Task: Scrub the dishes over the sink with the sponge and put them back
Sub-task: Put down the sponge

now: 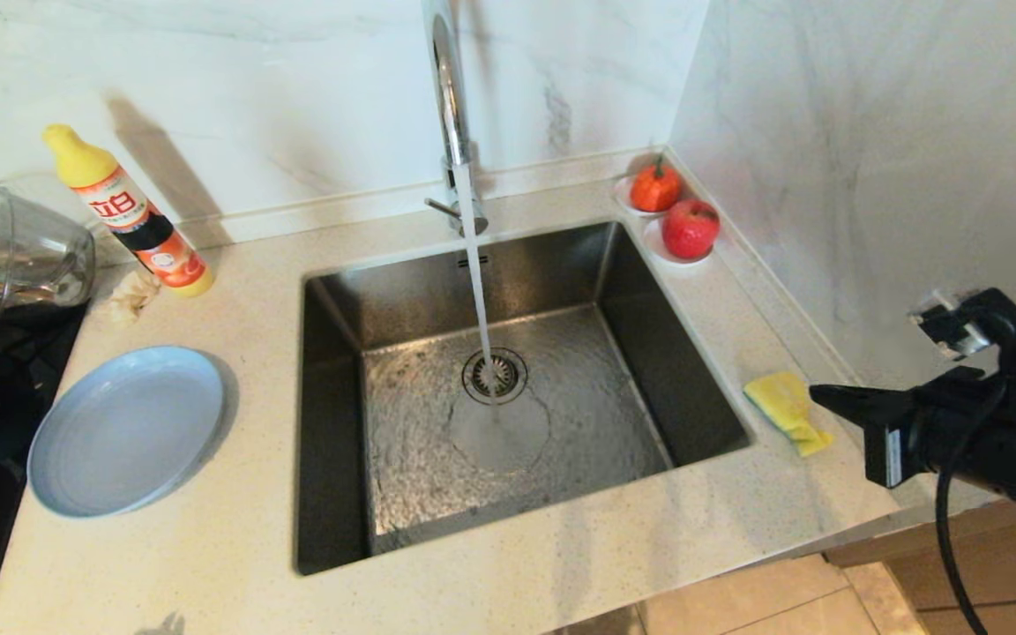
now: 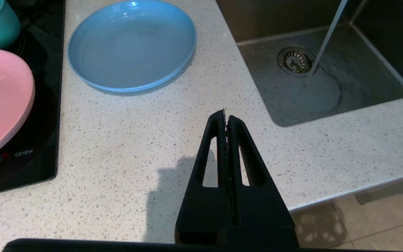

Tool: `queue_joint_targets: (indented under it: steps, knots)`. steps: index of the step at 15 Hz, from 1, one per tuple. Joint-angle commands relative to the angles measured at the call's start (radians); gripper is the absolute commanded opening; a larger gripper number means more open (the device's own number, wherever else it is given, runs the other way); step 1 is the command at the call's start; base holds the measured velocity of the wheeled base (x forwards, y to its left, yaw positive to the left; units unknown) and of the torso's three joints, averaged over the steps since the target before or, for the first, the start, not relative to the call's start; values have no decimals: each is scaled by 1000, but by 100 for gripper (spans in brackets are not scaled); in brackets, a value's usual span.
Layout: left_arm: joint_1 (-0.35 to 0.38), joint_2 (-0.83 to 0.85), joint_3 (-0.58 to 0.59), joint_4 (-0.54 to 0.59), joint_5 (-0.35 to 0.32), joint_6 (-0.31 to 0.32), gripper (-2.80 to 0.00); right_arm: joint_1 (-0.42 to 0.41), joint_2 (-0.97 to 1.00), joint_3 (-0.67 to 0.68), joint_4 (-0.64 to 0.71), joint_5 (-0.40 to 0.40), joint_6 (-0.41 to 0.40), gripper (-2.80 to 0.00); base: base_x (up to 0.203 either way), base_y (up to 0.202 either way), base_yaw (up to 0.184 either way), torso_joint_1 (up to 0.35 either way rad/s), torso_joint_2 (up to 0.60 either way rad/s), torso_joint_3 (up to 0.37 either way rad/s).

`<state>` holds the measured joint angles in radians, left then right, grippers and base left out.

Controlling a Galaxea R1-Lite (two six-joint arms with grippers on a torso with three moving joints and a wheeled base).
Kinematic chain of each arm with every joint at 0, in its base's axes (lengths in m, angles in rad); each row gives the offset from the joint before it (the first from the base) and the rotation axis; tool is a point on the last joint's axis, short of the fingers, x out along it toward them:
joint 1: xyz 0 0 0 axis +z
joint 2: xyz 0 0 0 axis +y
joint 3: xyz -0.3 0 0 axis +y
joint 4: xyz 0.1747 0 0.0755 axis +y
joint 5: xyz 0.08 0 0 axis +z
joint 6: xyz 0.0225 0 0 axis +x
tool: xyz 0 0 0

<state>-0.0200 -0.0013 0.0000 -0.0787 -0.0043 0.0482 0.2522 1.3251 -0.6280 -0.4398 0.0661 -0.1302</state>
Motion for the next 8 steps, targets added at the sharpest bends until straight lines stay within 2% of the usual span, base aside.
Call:
queue_joint_targets:
  steps: [1, 6, 8]
  knots:
    - [0, 0, 34, -1, 0, 1, -280, 4, -139, 66, -1, 24, 0, -280, 0, 0, 0, 0, 0, 0]
    - [0, 0, 34, -1, 0, 1, -280, -40, -340, 239, 2, 178, -1, -280, 0, 0, 0, 0, 0, 0]
    - [0, 0, 34, -1, 0, 1, -280, -57, -416, 312, 3, 209, 0, -280, 0, 0, 0, 0, 0, 0]
